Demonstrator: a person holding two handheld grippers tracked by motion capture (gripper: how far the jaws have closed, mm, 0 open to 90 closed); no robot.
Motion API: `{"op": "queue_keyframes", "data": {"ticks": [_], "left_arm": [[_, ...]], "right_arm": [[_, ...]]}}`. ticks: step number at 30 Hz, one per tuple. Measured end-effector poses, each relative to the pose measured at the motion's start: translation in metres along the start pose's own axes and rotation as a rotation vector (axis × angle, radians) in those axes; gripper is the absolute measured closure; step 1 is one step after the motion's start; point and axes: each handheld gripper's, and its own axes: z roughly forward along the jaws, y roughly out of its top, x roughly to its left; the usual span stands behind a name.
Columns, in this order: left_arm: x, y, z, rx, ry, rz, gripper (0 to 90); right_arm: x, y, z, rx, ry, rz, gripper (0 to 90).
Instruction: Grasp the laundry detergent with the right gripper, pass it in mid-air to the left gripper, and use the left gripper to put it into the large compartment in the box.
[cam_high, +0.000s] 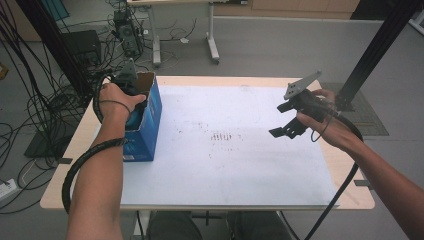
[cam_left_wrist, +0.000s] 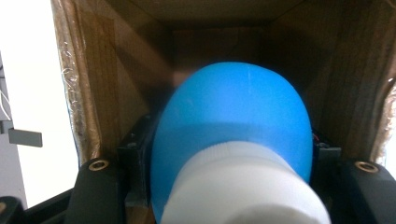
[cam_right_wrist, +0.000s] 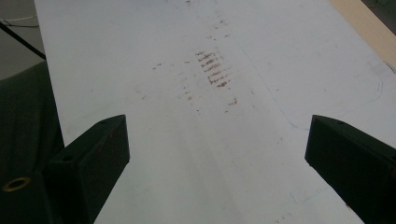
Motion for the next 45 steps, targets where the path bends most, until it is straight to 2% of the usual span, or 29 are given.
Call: {"op": "queue_keyframes", "data": {"ticks": [45], "left_arm": [[-0.0018,0.0002,0.0002,0.003,0.004,0.001,36.3]], "right_arm": [[-0.0011,-0.0037,0.0017,-0.001,0.005,0.004,6.4]]}}
